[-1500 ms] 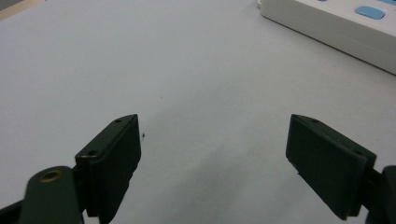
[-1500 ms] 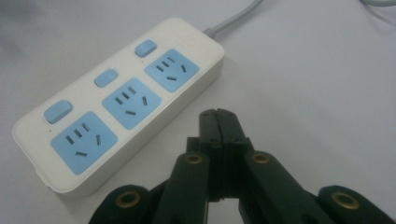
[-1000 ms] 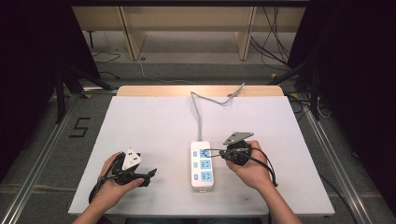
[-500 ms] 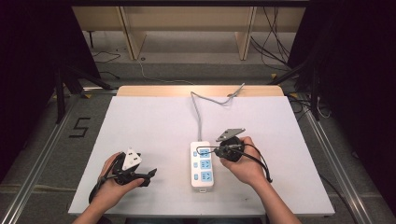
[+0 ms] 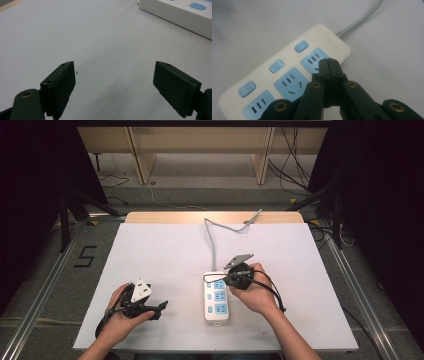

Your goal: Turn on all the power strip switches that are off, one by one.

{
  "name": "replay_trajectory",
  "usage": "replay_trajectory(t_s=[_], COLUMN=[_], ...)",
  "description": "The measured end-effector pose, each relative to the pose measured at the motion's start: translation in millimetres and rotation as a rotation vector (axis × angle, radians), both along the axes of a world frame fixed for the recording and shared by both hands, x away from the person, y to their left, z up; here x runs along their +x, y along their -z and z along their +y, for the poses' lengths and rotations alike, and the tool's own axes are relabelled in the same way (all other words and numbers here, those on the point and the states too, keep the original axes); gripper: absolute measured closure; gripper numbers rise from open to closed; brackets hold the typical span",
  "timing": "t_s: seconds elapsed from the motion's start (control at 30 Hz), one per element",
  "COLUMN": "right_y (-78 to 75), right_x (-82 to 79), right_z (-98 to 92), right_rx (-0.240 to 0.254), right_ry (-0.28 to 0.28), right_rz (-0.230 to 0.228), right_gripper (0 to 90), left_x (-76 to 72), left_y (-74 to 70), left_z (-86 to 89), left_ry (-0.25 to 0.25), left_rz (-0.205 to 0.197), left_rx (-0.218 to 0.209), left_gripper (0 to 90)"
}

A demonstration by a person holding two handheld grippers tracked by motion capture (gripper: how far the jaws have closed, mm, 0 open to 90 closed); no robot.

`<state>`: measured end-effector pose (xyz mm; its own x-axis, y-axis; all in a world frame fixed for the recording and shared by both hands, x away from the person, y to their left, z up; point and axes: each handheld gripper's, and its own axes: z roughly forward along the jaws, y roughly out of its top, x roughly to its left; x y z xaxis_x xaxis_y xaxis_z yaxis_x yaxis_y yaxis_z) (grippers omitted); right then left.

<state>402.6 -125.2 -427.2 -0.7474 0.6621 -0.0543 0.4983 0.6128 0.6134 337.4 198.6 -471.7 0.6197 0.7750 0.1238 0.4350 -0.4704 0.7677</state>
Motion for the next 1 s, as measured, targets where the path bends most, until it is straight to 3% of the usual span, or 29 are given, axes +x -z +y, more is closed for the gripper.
replay_trajectory(t_s=[1.0], right_y=[2.6], right_x=[16.0], right_z=[29.0], right_rx=[-0.025], right_ry=[-0.036], right_rz=[0.024], right_gripper=[90.0], left_x=[0.2], left_y=[-0.5], left_z=[0.0], left_ry=[0.003], left_rz=[-0.004], left_rx=[-0.001], left_gripper=[17.9])
